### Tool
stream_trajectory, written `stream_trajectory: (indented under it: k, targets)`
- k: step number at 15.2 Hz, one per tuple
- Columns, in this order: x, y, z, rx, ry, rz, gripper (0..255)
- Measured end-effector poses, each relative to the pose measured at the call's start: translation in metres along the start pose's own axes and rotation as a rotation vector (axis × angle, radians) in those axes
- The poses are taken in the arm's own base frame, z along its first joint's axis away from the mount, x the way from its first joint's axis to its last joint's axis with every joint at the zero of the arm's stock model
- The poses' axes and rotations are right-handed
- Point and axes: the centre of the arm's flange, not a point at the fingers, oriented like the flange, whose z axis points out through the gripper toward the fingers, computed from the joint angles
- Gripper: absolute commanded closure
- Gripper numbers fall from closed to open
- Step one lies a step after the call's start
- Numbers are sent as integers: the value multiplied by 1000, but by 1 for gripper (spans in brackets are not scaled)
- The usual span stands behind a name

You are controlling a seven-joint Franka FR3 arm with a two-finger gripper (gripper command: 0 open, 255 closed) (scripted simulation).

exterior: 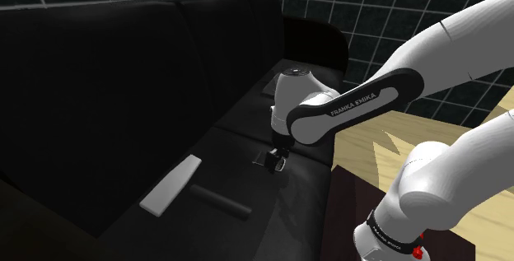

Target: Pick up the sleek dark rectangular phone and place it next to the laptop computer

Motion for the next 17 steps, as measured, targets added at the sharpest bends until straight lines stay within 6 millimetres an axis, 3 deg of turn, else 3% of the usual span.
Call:
stream_trajectory:
  k: [2,3,13,17]
  targets:
    - [0,0,0,0,0,0,0]
    - [0,0,0,0,0,0,255]
    - [0,0,0,0,0,0,255]
    - [1,0,-15,0,0,0,255]
